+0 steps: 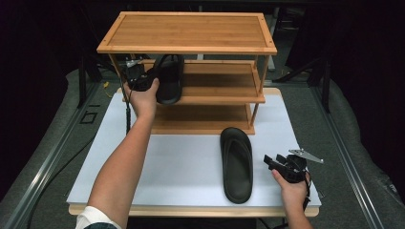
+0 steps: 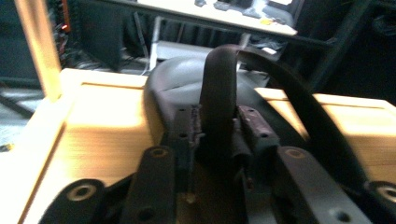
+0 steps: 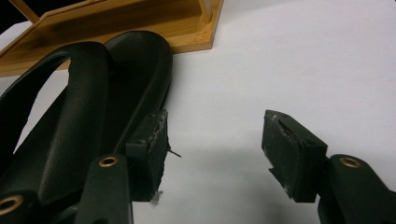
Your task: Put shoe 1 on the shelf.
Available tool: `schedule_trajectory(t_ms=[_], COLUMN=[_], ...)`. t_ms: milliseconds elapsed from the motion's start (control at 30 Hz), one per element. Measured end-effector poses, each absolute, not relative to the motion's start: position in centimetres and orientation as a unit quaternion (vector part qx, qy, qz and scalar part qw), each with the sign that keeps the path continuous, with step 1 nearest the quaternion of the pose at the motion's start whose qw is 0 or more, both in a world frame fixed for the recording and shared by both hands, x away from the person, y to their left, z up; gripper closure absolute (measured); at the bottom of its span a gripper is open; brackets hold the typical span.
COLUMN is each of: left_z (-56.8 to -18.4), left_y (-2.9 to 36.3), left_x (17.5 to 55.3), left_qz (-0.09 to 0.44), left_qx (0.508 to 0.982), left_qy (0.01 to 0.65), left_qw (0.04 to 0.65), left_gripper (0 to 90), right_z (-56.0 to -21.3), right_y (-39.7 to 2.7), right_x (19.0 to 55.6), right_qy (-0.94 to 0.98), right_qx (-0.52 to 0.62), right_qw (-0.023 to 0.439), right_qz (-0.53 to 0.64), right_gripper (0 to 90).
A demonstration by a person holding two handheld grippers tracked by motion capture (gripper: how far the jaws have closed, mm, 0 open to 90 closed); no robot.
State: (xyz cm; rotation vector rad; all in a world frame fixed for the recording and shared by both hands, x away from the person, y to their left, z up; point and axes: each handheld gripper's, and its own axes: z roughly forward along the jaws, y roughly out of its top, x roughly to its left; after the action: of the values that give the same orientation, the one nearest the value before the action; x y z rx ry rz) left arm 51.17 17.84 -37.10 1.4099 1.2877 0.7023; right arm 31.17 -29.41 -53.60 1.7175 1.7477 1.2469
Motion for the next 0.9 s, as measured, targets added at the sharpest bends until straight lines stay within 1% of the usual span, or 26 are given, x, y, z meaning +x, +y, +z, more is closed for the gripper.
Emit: schedule_trajectory(t_ms=[33,133,200,367,400,533,700,800,900], left_z=[-37.0,-36.9,-36.8,-36.6,-36.6,-36.6,-36.8,-37.0,-37.3], left_y=[17.9,18.0,18.0,18.4,18.5,18.8,19.3,19.7,20.4], left_x=[51.0,50.5,50.2,47.8,47.1,44.7,42.4,41.2,40.2], left_qz=[0.295,0.292,0.291,0.289,0.290,0.295,0.279,0.293,0.286], left_qx=[0.590,0.584,0.590,0.592,0.593,0.602,0.622,0.634,0.639], left_qy=[0.536,0.532,0.527,0.504,0.499,0.471,0.447,0.424,0.421], left_qw=[0.526,0.539,0.538,0.558,0.562,0.573,0.579,0.577,0.576], left_gripper=[67.6,60.8,58.0,52.5,52.3,51.3,43.4,43.5,43.5], right_z=[-53.6,-53.6,-53.5,-53.0,-52.8,-52.3,-51.9,-51.7,-51.7], right_y=[-29.4,-29.2,-29.1,-28.5,-28.3,-27.6,-26.6,-25.8,-25.4], right_x=[31.2,31.2,31.2,30.9,30.8,30.4,30.2,30.1,30.0], right_qy=[0.624,0.627,0.627,0.646,0.647,0.659,0.672,0.681,0.684], right_qx=[0.612,0.609,0.606,0.585,0.584,0.563,0.543,0.530,0.523], right_qw=[0.195,0.198,0.203,0.214,0.225,0.238,0.245,0.259,0.267], right_qz=[0.445,0.444,0.445,0.441,0.436,0.439,0.440,0.434,0.433], right_gripper=[41.0,41.0,41.0,40.9,40.9,40.7,40.2,39.9,39.7])
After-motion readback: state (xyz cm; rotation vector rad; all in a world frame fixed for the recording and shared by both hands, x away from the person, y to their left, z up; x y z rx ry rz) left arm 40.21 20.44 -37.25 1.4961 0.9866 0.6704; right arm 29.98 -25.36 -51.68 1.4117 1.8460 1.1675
